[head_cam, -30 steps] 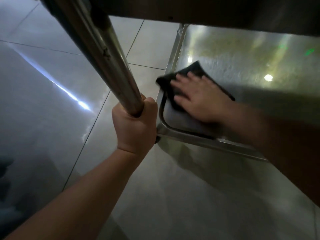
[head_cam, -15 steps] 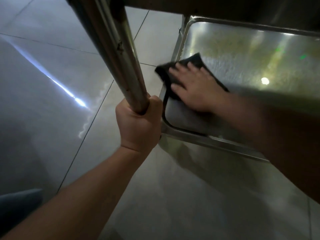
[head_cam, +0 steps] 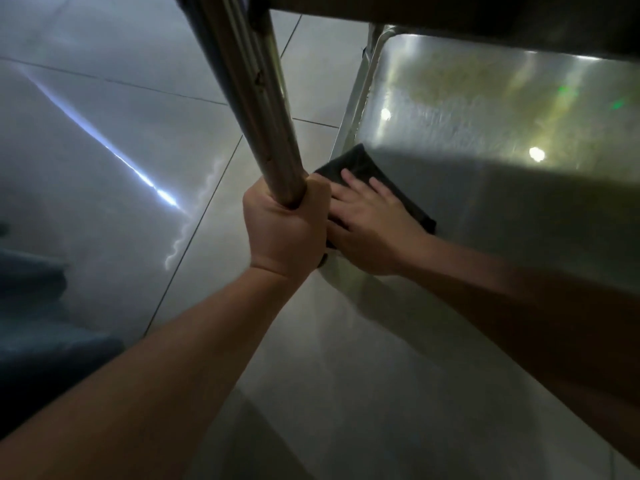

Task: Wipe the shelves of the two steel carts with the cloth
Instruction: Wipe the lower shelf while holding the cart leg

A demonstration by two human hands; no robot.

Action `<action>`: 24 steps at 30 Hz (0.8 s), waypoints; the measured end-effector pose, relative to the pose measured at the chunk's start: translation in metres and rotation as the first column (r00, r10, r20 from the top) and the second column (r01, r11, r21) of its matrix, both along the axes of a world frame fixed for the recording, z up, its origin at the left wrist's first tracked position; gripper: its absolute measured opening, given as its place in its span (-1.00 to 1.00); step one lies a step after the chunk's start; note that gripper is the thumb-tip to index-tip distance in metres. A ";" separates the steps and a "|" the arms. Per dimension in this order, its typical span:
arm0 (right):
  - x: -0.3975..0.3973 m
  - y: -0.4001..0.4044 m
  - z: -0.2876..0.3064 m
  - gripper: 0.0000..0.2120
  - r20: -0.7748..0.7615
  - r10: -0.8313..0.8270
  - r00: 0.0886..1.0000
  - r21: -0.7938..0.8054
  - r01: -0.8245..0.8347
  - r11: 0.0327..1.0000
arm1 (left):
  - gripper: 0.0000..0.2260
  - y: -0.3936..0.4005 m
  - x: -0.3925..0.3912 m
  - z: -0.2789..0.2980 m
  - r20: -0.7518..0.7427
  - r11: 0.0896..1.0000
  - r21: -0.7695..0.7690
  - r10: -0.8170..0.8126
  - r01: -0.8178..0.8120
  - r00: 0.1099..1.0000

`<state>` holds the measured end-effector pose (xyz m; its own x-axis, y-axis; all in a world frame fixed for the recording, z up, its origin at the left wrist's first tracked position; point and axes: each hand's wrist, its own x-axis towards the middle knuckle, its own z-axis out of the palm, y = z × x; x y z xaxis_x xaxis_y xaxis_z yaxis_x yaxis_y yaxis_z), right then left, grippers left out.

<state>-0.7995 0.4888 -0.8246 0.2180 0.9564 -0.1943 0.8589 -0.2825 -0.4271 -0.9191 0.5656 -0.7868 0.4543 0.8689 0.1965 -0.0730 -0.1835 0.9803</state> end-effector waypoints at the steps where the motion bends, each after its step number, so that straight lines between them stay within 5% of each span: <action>1: 0.000 -0.005 0.000 -0.50 0.007 0.006 1.000 -0.006 -0.006 1.000 | -0.81 0.000 -0.001 0.000 -0.005 1.000 0.004 -0.005 0.005 1.000; 6: -0.002 -0.038 0.003 -0.42 0.103 0.061 0.993 -0.011 -0.060 0.998 | -0.80 -0.001 0.000 0.000 -0.025 0.999 -0.049 0.013 -0.014 1.000; 17: -0.003 -0.105 -0.002 -0.45 0.170 -0.095 0.981 0.072 0.084 0.994 | -0.77 -0.012 -0.007 -0.010 -0.232 0.991 -0.028 0.120 -0.130 0.965; 21: 0.016 -0.135 -0.006 -0.41 0.170 -0.115 0.979 0.058 0.107 0.993 | -0.59 -0.020 -0.023 -0.022 -0.482 0.996 0.075 0.081 -0.051 0.872; 24: 0.029 -0.159 -0.007 -0.40 0.191 -0.103 0.976 0.044 0.096 0.994 | -0.54 -0.023 -0.033 -0.030 -0.693 0.984 0.176 0.122 0.002 0.710</action>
